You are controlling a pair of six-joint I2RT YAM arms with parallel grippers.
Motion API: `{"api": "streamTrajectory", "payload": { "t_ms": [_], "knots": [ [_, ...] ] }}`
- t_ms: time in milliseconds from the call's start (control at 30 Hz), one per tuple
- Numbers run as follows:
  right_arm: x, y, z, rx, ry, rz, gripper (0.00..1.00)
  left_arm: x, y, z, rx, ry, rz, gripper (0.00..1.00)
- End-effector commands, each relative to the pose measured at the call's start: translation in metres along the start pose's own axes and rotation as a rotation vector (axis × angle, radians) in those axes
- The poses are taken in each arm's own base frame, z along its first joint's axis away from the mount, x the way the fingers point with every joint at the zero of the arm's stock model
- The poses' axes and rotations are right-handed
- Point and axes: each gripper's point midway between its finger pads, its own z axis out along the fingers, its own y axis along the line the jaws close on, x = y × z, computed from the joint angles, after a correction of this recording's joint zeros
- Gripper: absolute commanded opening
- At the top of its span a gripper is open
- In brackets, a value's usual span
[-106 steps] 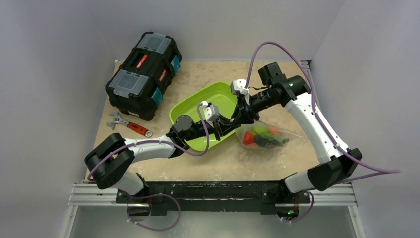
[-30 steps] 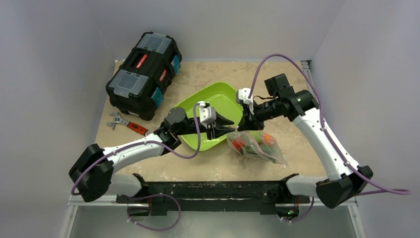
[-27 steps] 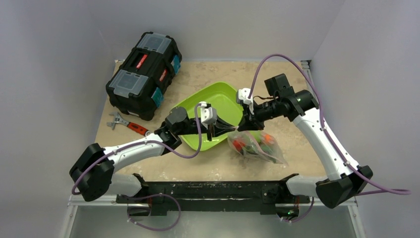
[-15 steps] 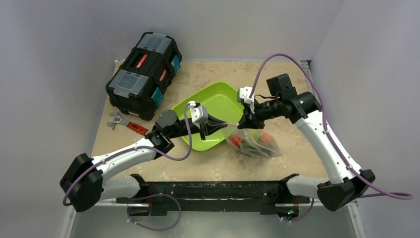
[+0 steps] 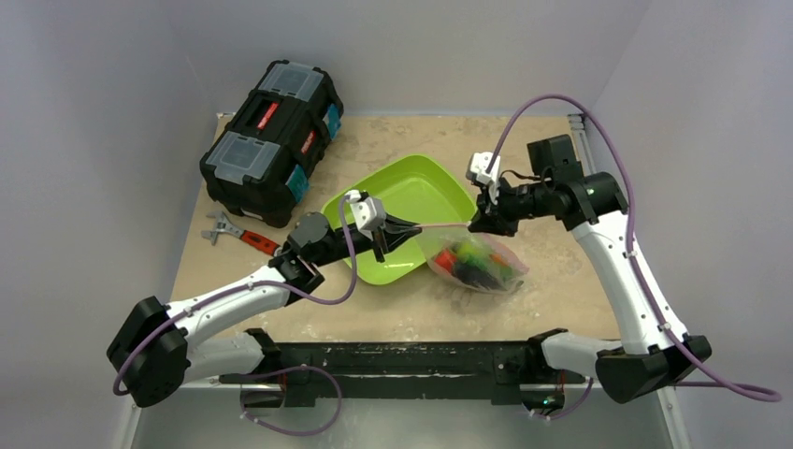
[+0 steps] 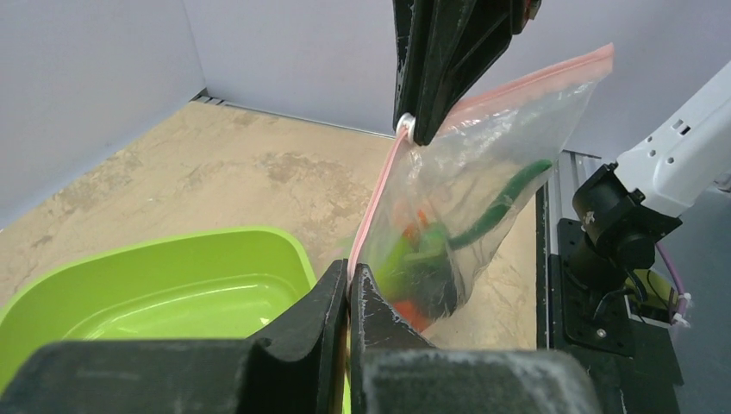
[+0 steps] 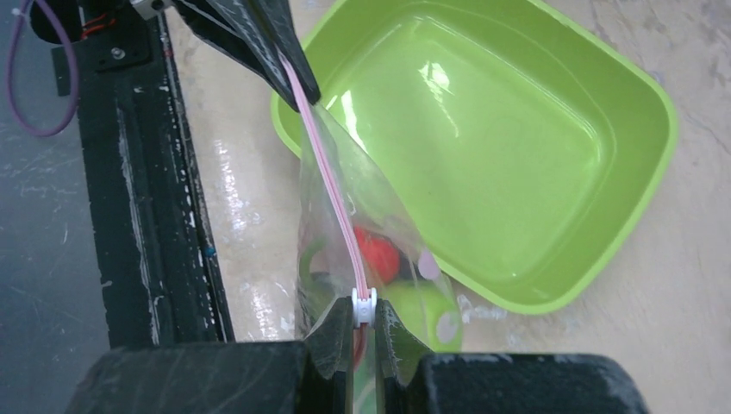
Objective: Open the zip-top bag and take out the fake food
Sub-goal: Unzip the zipper food storage bag at the center of the board.
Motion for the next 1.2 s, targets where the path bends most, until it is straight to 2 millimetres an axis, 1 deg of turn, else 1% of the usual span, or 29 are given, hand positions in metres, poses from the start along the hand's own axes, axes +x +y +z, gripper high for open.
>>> {"api": "streamTrajectory", "payload": {
  "t_ms": [0,167,300,400,500,633,867,1000,1033,1167],
  "knots": [
    [0.019,-0.021,-0.036,0.157,0.095,0.02,0.0,-0.026,0.018,-0.001,-0.083,-0.071,0.019,0.0],
    [0.03,-0.032,-0.058,0.235,0.133,0.019,0.0,-0.033,0.026,0.009,-0.105,-0.078,0.019,0.0],
    [0.039,-0.04,-0.074,0.281,0.158,0.025,0.0,-0.033,0.036,0.01,-0.146,-0.07,0.028,0.0],
    [0.046,-0.043,-0.082,0.296,0.175,0.037,0.0,-0.033,0.045,0.009,-0.177,-0.065,0.032,0.0],
    [0.05,-0.045,-0.086,0.314,0.188,0.039,0.0,-0.032,0.048,0.009,-0.185,-0.061,0.034,0.0],
    [0.049,-0.049,-0.095,0.357,0.198,0.036,0.0,-0.032,0.053,0.008,-0.204,-0.053,0.041,0.0],
    [0.04,-0.05,-0.106,0.401,0.188,0.034,0.0,-0.035,0.071,0.0,-0.305,-0.061,0.036,0.0],
    [0.039,-0.049,-0.109,0.415,0.188,0.037,0.0,-0.034,0.074,-0.002,-0.326,-0.068,0.03,0.0],
    [0.043,-0.052,-0.113,0.437,0.194,0.053,0.0,-0.035,0.074,-0.003,-0.332,-0.071,0.03,0.0],
    [0.044,-0.052,-0.12,0.467,0.204,0.052,0.0,-0.035,0.077,-0.007,-0.353,-0.076,0.029,0.0]
  ]
}}
